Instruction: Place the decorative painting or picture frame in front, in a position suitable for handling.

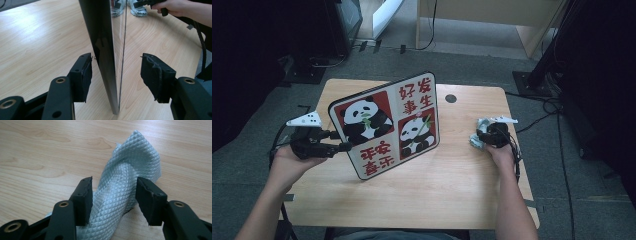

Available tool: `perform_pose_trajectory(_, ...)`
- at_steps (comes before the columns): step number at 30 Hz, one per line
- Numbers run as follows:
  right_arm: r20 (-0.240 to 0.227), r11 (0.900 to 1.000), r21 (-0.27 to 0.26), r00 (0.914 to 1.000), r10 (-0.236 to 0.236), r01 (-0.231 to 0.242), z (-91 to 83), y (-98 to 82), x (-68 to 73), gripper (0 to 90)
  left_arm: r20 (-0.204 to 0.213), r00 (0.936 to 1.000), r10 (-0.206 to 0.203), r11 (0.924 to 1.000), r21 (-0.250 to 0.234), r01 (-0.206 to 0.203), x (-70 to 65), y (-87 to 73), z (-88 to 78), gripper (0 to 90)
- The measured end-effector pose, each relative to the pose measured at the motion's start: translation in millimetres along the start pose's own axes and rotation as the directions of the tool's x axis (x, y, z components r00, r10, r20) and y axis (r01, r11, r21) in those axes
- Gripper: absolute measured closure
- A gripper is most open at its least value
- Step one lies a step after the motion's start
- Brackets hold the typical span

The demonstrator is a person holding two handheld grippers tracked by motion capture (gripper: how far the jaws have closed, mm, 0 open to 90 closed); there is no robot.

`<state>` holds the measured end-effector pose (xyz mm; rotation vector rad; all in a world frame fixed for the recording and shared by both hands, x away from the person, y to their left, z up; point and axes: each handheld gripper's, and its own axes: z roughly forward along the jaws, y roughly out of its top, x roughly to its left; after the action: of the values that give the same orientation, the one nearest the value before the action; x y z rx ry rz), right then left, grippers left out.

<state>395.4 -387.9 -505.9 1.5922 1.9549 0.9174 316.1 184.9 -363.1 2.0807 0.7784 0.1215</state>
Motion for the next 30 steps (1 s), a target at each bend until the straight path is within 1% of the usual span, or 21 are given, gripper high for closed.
perform_pose_trajectory(1,0.001,1.0,0.002,1.0,0.007,-0.007,1.1,-0.1,-0.2,50.8,-0.001,1.0,-0.003,1.0,0.001,0.003,0.2,-0.9,0.7,43.9)
perform_pose_trajectory(2,0.001,1.0,0.016,1.0,0.009,-0.009,2.0,-0.1,-0.3,51.3,-0.002,1.0,-0.004,1.0,0.001,0.004,0.3,-1.7,1.1,44.3)
perform_pose_trajectory(4,-0.006,1.0,0.029,1.0,0.007,-0.007,3.5,-0.6,0.1,51.8,-0.002,1.0,-0.009,0.9999,-0.008,0.009,0.3,-3.5,1.5,45.5)
perform_pose_trajectory(6,-0.008,1.0,0.029,1.0,0.001,-0.001,4.2,-0.8,-0.2,53.2,0.003,0.9998,-0.018,0.9997,-0.018,0.018,0.6,-5.4,2.2,47.4)
perform_pose_trajectory(8,-0.005,1.0,0.028,0.9999,0.012,-0.012,4.8,-0.6,-0.6,55.1,0.014,0.9996,-0.025,0.9996,-0.014,0.026,0.4,-7.6,4.3,51.1)
perform_pose_trajectory(9,-0.005,1.0,0.031,1.0,0.007,-0.007,5.3,-0.4,-0.8,55.8,0.017,0.9994,-0.029,0.9995,-0.009,0.029,0.4,-8.8,5.9,51.9)
perform_pose_trajectory(10,-0.003,1.0,0.031,1.0,-0.001,0.001,6.1,-0.3,-1.0,56.2,0.018,0.9994,-0.03,0.9996,-0.001,0.03,0.4,-9.9,7.2,51.9)
perform_pose_trajectory(12,-0.003,1.0,0.031,1.0,-0.001,0.001,7.3,-0.3,-0.8,56.9,0.025,0.9991,-0.035,0.9994,0.006,0.035,0.1,-11.5,9.5,52.9)
perform_pose_trajectory(14,0.002,1.0,0.029,1.0,-0.003,0.002,7.8,-0.2,-0.2,57.5,0.022,0.9992,-0.033,0.9994,0.009,0.032,-0.7,-12.0,11.6,53.2)
perform_pose_trajectory(17,0.003,1.0,0.027,1.0,-0.008,0.008,8.4,0.0,-0.1,58.8,0.036,0.9985,-0.042,0.9991,-0.002,0.042,0.2,-12.3,13.9,55.4)
perform_pose_trajectory(18,0.0,1.0,0.025,1.0,-0.006,0.006,8.6,-0.1,-0.4,59.2,0.041,0.998,-0.048,0.9988,-0.006,0.048,0.5,-12.5,15.1,57.4)
perform_pose_trajectory(22,-0.004,1.0,0.022,1.0,0.001,-0.001,9.0,-0.3,-1.1,59.7,0.046,0.998,-0.044,0.999,-0.001,0.044,2.6,-12.7,20.6,57.7)
perform_pose_trajectory(24,-0.002,1.0,0.023,1.0,0.001,-0.001,8.9,-0.2,-0.9,59.7,0.055,0.9973,-0.049,0.9987,-0.009,0.05,3.7,-12.4,22.1,57.7)
perform_pose_trajectory(26,-0.005,1.0,0.023,0.9999,0.011,-0.011,8.8,0.1,-0.9,58.9,0.066,0.9963,-0.055,0.9982,-0.019,0.057,4.4,-11.1,23.5,57.8)
perform_pose_trajectory(27,-0.006,1.0,0.022,0.9999,0.015,-0.015,8.7,0.3,-1.3,58.5,0.082,0.995,-0.056,0.9979,-0.029,0.058,5.4,-10.6,24.2,58.2)
perform_pose_trajectory(28,-0.009,1.0,0.023,0.9998,0.021,-0.02,8.4,0.5,-1.5,58.4,0.09,0.9939,-0.063,0.997,-0.038,0.067,6.1,-10.0,24.9,58.9)
perform_pose_trajectory(30,-0.008,0.999,0.025,0.9995,0.032,-0.032,8.3,1.1,-1.3,58.4,0.088,0.9942,-0.062,0.9968,-0.046,0.066,6.6,-9.0,26.2,60.7)
